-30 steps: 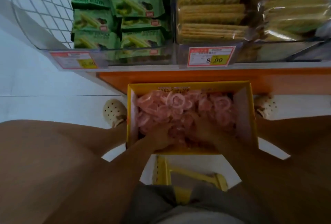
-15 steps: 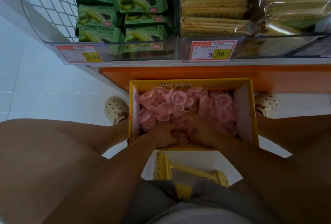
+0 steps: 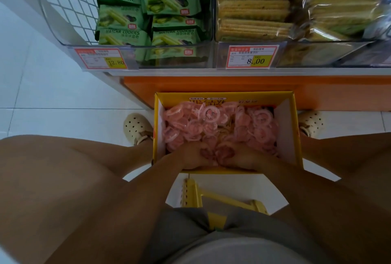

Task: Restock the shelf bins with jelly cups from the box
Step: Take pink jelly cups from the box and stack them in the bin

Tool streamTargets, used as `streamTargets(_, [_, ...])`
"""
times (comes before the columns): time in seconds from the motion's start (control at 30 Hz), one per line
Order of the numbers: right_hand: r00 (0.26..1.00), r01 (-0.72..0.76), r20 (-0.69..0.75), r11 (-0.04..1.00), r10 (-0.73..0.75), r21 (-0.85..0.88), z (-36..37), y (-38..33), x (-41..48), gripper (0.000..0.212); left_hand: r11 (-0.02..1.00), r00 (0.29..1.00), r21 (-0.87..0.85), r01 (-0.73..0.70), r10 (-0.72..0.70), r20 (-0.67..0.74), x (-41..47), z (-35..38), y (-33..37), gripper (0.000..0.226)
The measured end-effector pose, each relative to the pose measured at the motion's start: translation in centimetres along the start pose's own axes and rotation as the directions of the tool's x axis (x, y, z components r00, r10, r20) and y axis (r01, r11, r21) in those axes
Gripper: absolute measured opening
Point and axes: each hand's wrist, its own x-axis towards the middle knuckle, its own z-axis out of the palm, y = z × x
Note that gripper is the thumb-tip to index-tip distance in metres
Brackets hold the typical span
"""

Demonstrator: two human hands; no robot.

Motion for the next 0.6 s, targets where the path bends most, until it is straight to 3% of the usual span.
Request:
streamTargets(0.1, [1.000, 0.018, -0.003, 1.000, -0.018, -0.009, 0.0, -0.3, -0.5, 0.030, 0.996, 0.998, 0.076, -0.053, 0.054, -0.014, -0.7, 0.0, 0.4, 0.042])
streamTargets(0.2, [0.997, 0.035, 0.071, 0.998, -0.038, 0.045, 0.2, -0.8, -1.3, 0.042, 0.996, 0.998, 0.074, -0.058, 0.058, 0.001, -0.8, 0.3, 0.4, 0.052])
streamTargets(0.27, [0.993, 0.021, 0.113, 0.993, -0.034, 0.113, 0.1, -1.1, -2.1, 0.047, 0.998, 0.998, -0.017, -0.055, 0.056, 0.034, -1.2, 0.4, 0.4, 0.060])
streamTargets(0.37, [0.993, 0.014, 0.109, 0.981, -0.035, 0.191, 0.4, -0.7, -2.9, 0.065, 0.995, 0.996, -0.047, -0.086, 0.087, 0.027, -1.9, 0.5, 0.4, 0.065])
streamTargets(0.47, [0.998, -0.003, 0.067, 0.981, -0.010, 0.196, 0.7, -0.2, -3.6, 0.081, 0.991, 0.991, -0.015, -0.130, 0.129, -0.024, -2.5, 0.6, 0.5, 0.064])
streamTargets(0.6, [0.998, 0.043, -0.054, 0.975, -0.032, 0.217, 1.2, -0.8, -4.6, 0.069, 0.988, 0.985, -0.025, -0.155, 0.152, -0.081, -3.4, 0.7, 0.6, 0.050])
